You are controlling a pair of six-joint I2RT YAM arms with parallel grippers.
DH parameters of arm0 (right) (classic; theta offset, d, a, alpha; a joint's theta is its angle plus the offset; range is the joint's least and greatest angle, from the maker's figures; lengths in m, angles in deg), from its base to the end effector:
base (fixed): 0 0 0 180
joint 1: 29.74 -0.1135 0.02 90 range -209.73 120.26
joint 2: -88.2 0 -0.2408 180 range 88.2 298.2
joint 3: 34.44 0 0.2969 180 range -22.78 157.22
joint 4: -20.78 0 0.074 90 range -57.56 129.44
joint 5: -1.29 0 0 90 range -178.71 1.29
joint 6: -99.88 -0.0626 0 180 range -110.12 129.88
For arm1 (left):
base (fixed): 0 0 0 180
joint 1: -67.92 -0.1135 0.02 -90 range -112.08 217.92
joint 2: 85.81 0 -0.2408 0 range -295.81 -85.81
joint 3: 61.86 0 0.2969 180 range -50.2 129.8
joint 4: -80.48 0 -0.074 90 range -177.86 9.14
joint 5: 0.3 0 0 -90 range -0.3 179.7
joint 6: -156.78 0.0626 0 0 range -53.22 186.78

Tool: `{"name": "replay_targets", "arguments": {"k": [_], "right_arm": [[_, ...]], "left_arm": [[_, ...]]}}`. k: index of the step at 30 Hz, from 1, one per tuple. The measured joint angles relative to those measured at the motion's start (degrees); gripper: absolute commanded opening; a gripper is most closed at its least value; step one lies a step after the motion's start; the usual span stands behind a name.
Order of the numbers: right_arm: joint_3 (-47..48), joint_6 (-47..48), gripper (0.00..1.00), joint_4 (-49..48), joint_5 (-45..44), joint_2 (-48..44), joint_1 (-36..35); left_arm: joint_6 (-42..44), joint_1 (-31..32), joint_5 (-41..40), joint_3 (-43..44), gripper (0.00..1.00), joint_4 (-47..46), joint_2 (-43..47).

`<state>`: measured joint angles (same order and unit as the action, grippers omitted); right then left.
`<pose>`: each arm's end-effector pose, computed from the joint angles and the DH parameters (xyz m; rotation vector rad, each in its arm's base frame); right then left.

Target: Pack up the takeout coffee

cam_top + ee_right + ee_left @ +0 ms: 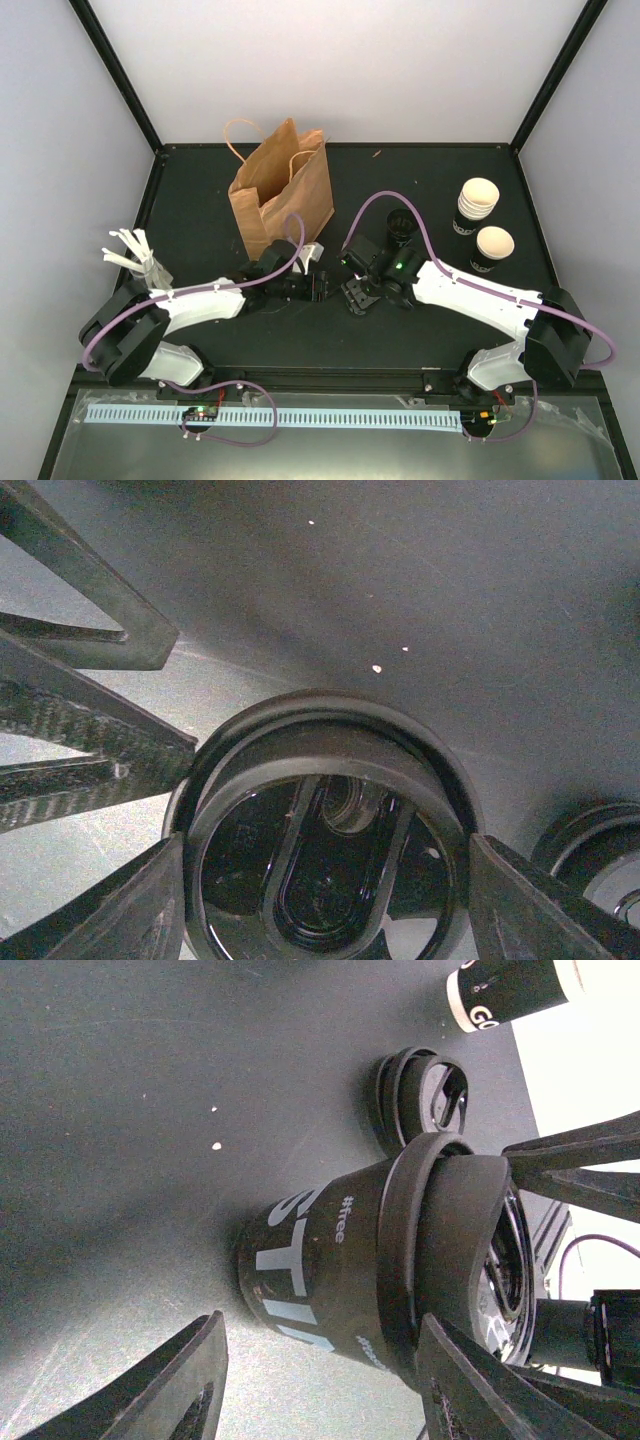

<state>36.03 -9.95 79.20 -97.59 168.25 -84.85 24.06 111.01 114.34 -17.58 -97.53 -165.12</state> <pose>0.1921 0.2586 0.1753 -0.7909 2.6236 0.1551 0.2180 -0.2397 0.1009 0.2755 2.4577 -1.2274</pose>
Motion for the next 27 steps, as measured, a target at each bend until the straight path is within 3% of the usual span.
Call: {"name": "replay_targets", "arguments": {"k": [27], "right_arm": [[-0.1, -0.9, 0.56, 0.4, -0.1, -0.2, -1.6]], "left_arm": [[-0.9, -0.3, 0.5, 4.1, 0.54, -1.9, -4.7]]}}
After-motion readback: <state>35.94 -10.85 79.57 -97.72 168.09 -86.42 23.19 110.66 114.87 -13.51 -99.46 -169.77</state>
